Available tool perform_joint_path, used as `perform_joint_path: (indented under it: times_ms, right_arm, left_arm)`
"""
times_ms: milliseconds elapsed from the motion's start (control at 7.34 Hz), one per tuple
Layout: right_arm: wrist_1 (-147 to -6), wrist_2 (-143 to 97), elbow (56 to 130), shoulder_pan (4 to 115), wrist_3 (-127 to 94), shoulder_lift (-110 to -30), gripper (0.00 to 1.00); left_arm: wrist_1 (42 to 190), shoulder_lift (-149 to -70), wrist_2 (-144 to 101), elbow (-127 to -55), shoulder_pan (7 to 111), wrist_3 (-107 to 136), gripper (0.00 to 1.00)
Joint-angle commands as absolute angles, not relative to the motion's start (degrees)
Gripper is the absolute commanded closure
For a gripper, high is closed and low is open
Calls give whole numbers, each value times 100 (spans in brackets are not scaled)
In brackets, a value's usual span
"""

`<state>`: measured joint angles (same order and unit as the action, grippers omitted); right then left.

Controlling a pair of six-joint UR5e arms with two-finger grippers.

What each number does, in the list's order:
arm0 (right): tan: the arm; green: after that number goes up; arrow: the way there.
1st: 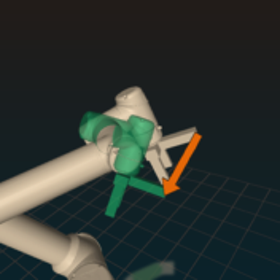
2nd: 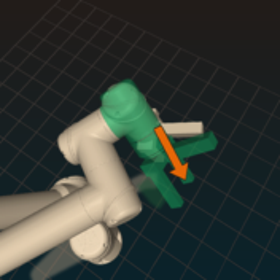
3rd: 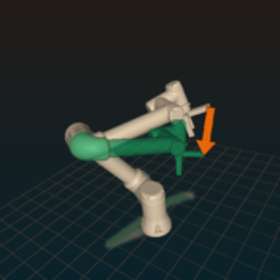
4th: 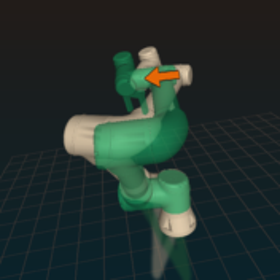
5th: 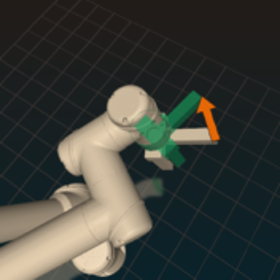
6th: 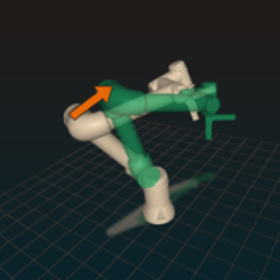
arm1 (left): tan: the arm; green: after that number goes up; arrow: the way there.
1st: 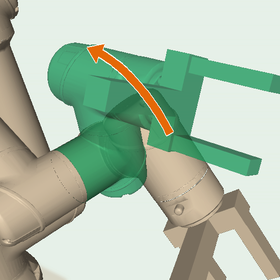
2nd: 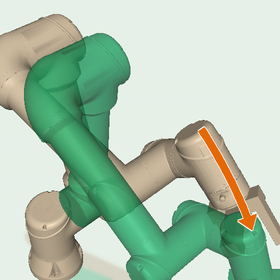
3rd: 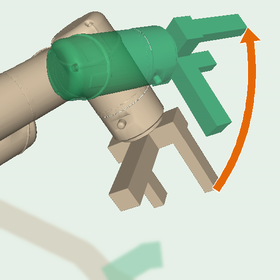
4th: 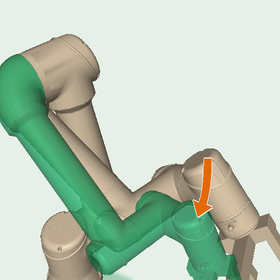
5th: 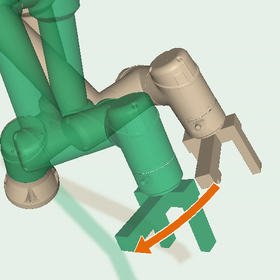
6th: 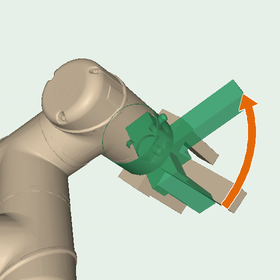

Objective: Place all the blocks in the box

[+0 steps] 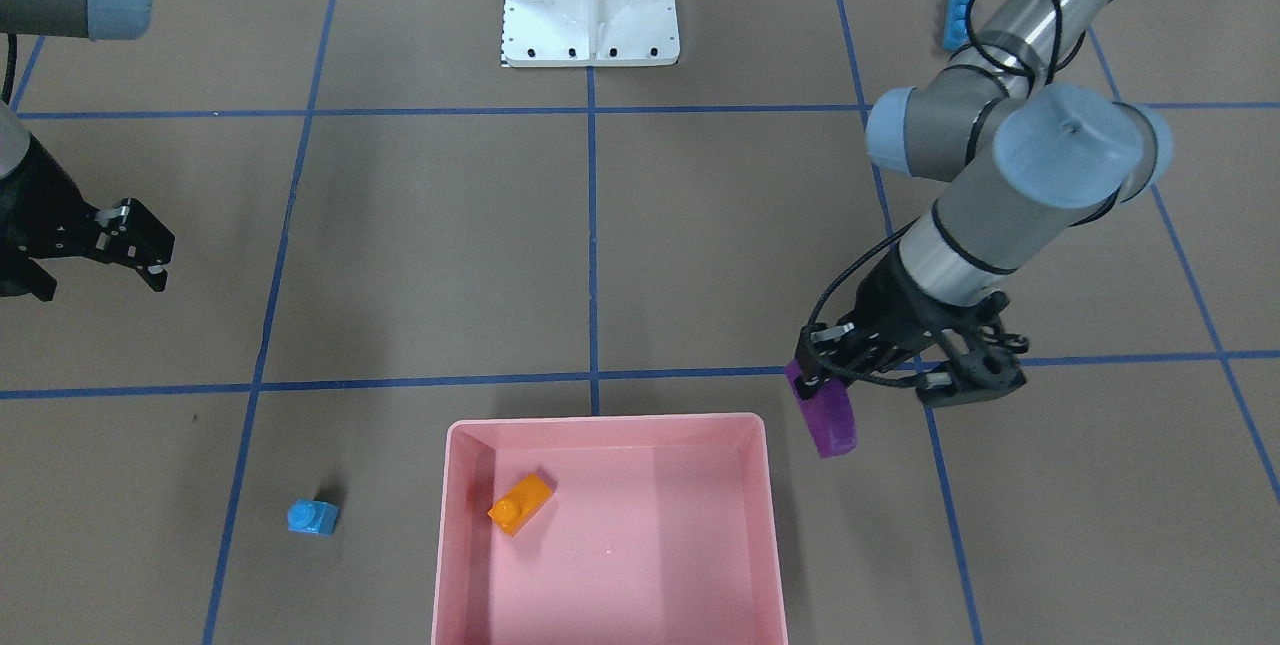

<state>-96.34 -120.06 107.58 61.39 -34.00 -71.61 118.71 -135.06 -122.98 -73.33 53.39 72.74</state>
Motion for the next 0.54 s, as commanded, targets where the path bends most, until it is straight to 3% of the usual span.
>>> perform_joint_path:
  times_ms: [0,136,272,409]
  right_arm:
    - [-9624,-12006,10697,6135,-3410,-7146,0]
    - [-9624,-12006,10548,6135,-3410,-7076,0]
    - [-9615,-12006,10329,6117,-3401,-6971,0]
    - [-9607,-12006,10031,6108,-3410,-6735,0]
  left_arm:
    - [11419,-15033,-11413,-5754,4924,6929,100]
    - [11226,-15264,-11304,-5426,4896,6517,100]
    - [11180,-15275,-11285,-5379,4782,6287,69]
    - [11180,-15258,-11294,-5457,4642,5893,1]
